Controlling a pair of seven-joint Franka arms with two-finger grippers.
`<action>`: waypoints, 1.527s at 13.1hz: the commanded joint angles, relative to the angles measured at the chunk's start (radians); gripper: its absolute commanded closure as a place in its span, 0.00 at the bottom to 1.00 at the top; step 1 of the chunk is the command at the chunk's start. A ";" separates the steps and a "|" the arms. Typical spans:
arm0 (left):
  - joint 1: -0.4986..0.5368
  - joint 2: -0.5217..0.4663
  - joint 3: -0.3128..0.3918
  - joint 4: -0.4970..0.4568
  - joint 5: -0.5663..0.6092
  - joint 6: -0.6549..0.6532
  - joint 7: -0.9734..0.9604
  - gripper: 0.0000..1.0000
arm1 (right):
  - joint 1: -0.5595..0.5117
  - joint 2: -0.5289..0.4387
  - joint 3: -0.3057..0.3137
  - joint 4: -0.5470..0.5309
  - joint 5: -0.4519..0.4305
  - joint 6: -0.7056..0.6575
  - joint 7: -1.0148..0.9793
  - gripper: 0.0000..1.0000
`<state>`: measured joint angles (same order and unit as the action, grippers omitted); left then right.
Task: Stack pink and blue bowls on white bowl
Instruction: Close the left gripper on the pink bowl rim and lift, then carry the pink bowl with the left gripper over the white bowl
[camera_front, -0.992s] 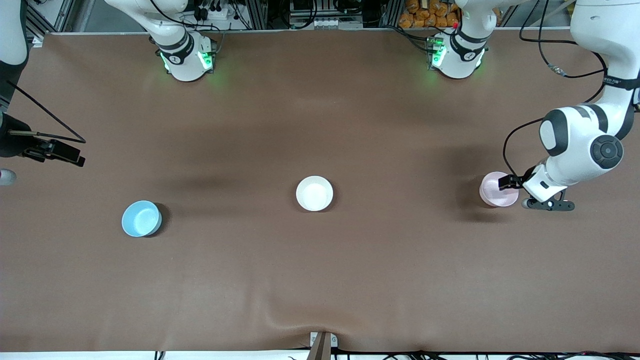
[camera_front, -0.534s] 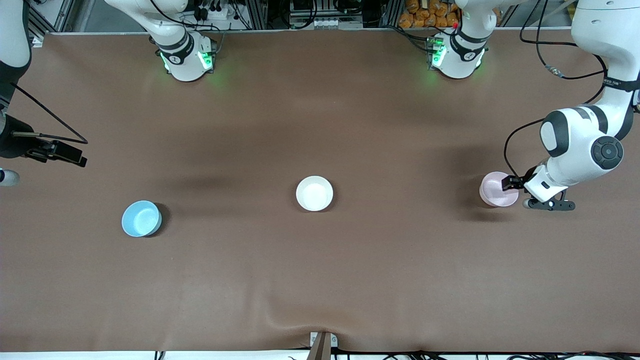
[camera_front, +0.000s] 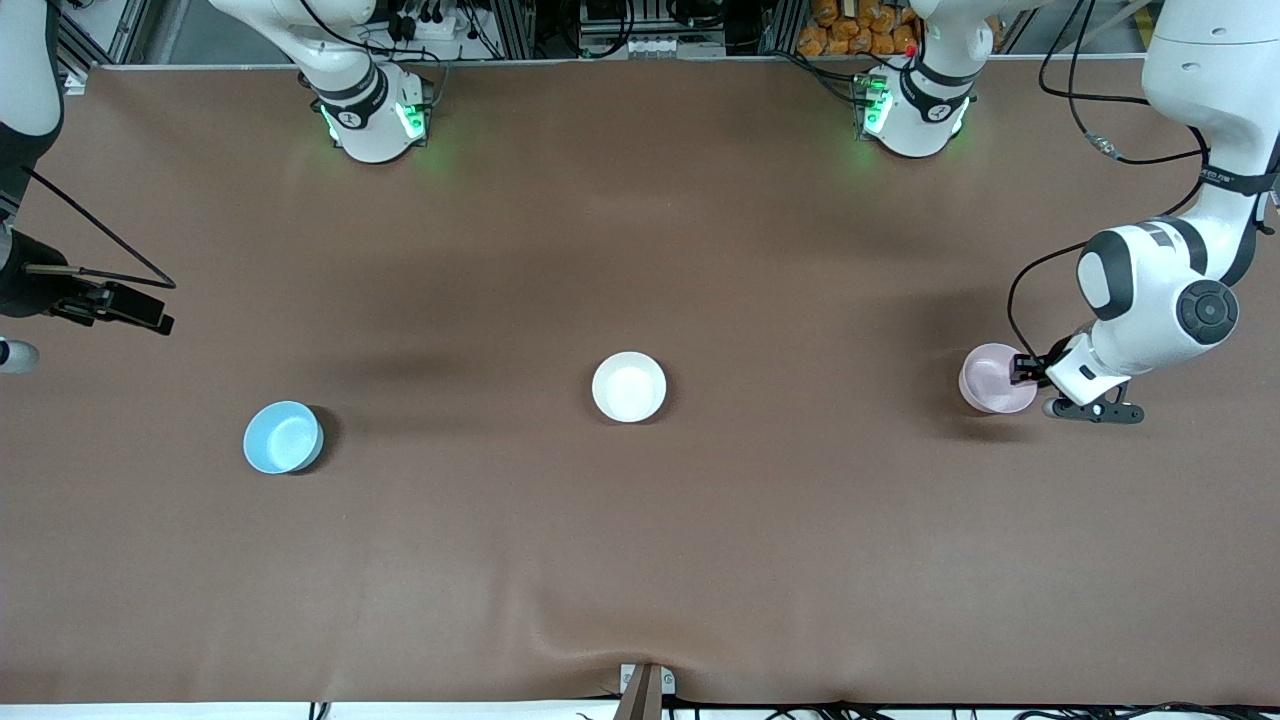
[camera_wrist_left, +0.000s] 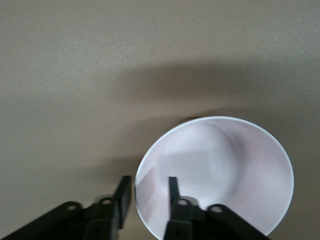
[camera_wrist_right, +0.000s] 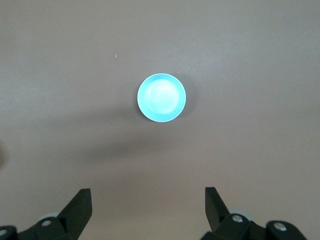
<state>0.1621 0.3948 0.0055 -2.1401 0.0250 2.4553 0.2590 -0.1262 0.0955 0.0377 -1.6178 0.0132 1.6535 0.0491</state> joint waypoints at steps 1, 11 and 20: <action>0.011 -0.007 -0.010 -0.011 0.009 0.017 0.012 0.93 | -0.003 0.001 0.004 -0.004 -0.015 0.009 -0.006 0.00; -0.012 -0.028 -0.142 0.106 -0.135 -0.091 -0.073 1.00 | -0.001 0.007 0.005 -0.004 -0.015 0.020 -0.006 0.00; -0.375 0.076 -0.285 0.359 -0.140 -0.171 -0.812 1.00 | 0.000 0.010 0.004 -0.004 -0.015 0.020 -0.005 0.00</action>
<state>-0.1447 0.4154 -0.2893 -1.8880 -0.1005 2.3466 -0.4492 -0.1259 0.1068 0.0397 -1.6188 0.0131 1.6676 0.0489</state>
